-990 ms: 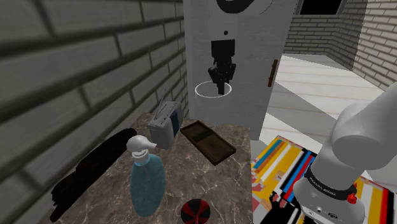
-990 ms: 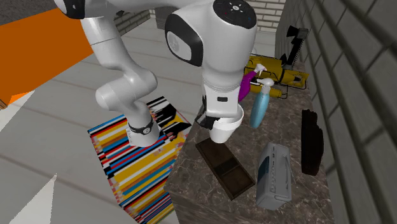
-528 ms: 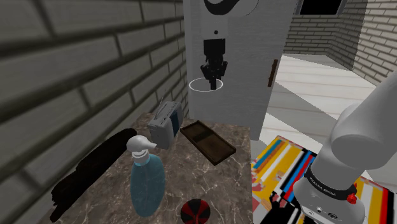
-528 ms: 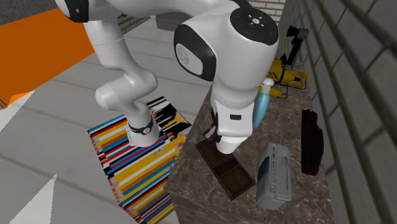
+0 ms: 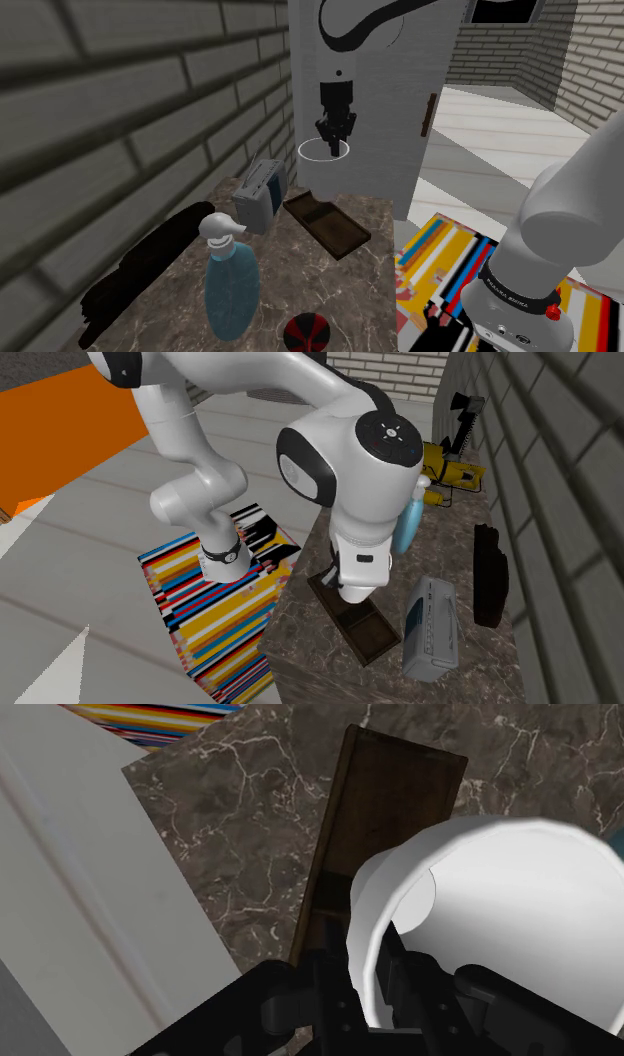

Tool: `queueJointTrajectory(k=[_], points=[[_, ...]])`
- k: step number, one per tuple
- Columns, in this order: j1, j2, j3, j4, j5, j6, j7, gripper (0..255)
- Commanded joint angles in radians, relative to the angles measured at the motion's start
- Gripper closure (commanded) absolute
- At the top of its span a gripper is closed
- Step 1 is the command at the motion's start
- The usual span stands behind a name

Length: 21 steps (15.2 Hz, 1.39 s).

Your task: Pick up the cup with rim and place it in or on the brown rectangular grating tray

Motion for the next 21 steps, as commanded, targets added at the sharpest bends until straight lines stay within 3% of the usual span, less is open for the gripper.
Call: queueJointTrajectory(k=[1, 10, 18, 19, 21], points=[[0.001, 0.007, 0.002, -0.023, 0.001, 0.031, -0.002, 255], [0.003, 0.044, 0.007, -0.109, 0.003, 0.153, -0.011, 255], [0.003, 0.044, 0.007, -0.109, 0.003, 0.153, -0.011, 255], [0.003, 0.044, 0.007, -0.109, 0.003, 0.153, -0.011, 0], [0.003, 0.044, 0.007, -0.109, 0.003, 0.153, -0.011, 0]])
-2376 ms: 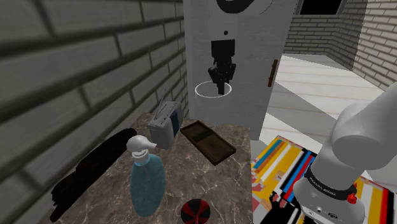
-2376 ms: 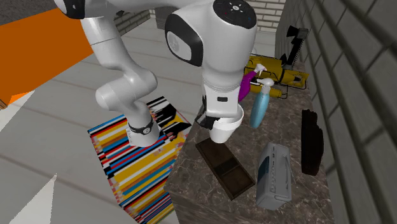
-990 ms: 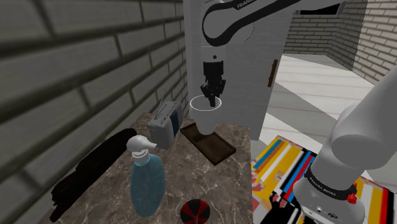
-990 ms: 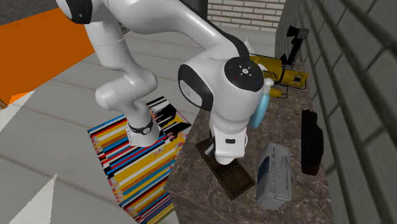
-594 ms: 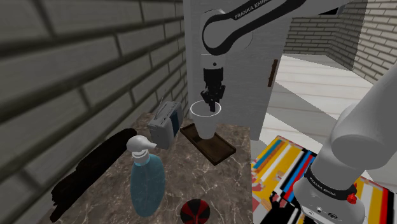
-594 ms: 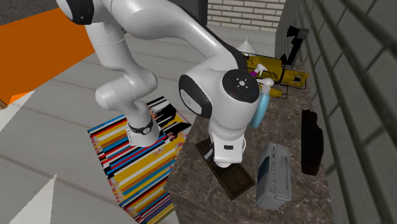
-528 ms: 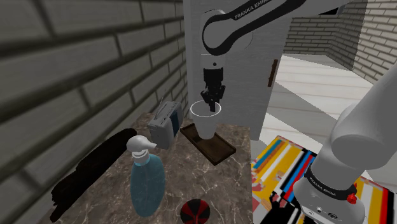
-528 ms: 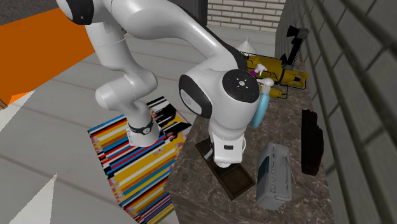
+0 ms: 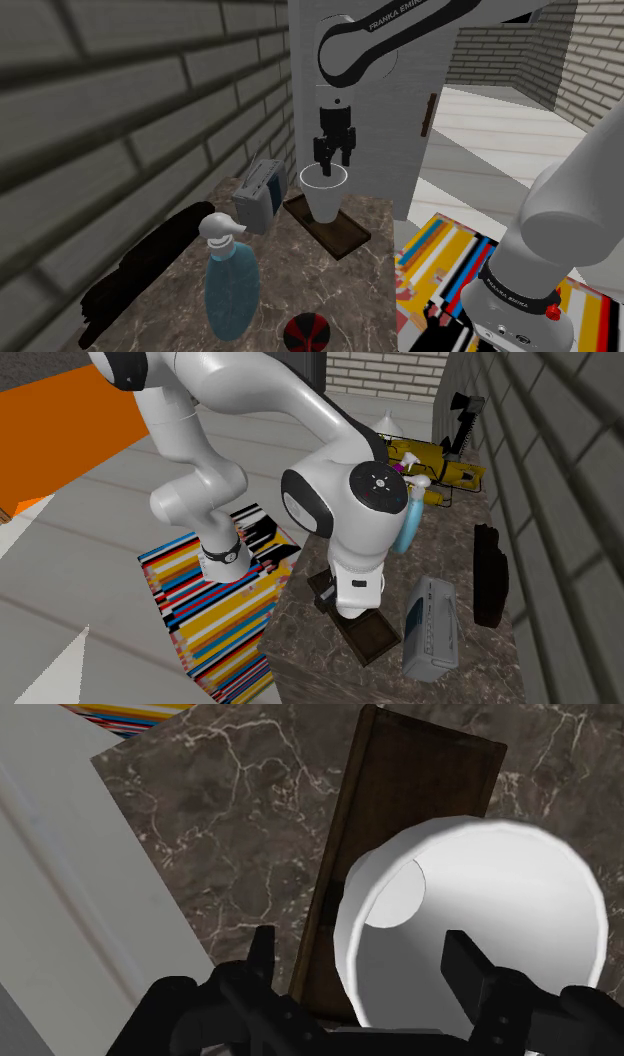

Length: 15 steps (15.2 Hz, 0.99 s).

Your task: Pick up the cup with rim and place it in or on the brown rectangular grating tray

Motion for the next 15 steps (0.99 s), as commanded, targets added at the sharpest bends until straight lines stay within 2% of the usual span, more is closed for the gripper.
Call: queueJointTrajectory(k=[1, 3, 7, 15], points=[[0.000, 0.000, 0.000, 0.000, 0.000, 0.000, 0.000, 0], [0.000, 0.000, 0.000, 0.000, 0.000, 0.000, 0.000, 0], [-0.007, -0.016, -0.011, 0.112, -0.009, -0.129, 0.003, 0], [-0.007, -0.016, -0.011, 0.112, -0.009, -0.129, 0.003, 0]])
